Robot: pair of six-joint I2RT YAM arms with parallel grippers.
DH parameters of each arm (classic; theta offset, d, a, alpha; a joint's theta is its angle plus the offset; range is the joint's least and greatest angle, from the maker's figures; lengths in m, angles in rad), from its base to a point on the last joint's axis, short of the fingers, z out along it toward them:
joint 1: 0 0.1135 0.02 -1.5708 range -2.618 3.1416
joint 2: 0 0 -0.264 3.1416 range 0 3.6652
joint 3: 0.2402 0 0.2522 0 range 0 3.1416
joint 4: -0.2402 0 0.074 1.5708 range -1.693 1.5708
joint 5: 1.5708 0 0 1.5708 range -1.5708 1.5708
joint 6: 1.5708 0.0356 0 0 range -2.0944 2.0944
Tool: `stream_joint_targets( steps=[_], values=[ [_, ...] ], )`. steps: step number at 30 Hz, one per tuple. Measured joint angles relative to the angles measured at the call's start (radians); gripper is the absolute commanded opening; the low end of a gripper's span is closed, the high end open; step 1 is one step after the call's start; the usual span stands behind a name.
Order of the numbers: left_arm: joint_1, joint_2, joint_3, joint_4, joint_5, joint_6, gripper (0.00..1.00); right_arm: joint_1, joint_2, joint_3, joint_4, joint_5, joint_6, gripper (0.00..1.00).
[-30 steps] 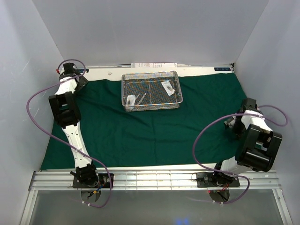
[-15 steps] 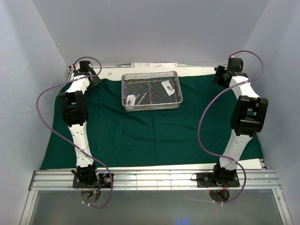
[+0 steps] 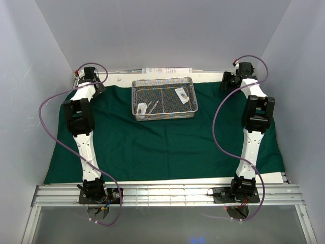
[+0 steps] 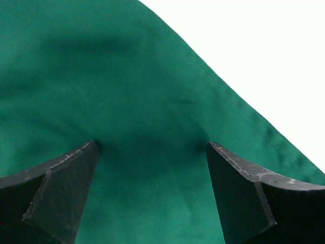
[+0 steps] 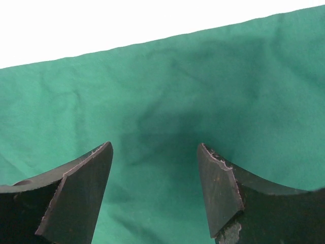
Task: Open and lay out the surgical kit
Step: Smooth out the surgical kit at the center of the board.
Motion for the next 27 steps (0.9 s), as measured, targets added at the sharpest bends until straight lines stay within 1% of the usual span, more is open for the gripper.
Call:
stream_joint_targets(
  steps=[4,9,14,18,22,27],
  values=[
    [-0.001,0.01,0.012,0.007,-0.01,0.011,0.98,-0.004,0.024,0.024,0.002,-0.021,0.011,0.73],
    [0.0,0.035,0.047,0.008,-0.015,0.025,0.98,-0.032,0.04,0.05,0.003,-0.04,0.068,0.73],
    [0.0,0.072,0.101,0.015,-0.018,0.05,0.98,-0.095,0.056,0.071,0.004,-0.058,0.142,0.73],
    [0.0,0.084,0.113,0.031,-0.016,0.063,0.98,-0.164,0.093,0.128,-0.001,-0.068,0.187,0.73],
    [0.0,0.084,0.113,0.031,-0.011,0.068,0.98,-0.201,0.117,0.171,-0.01,-0.079,0.19,0.73],
    [0.001,0.076,0.113,0.013,0.002,0.067,0.98,-0.193,0.115,0.172,-0.016,-0.08,0.18,0.73]
  ],
)
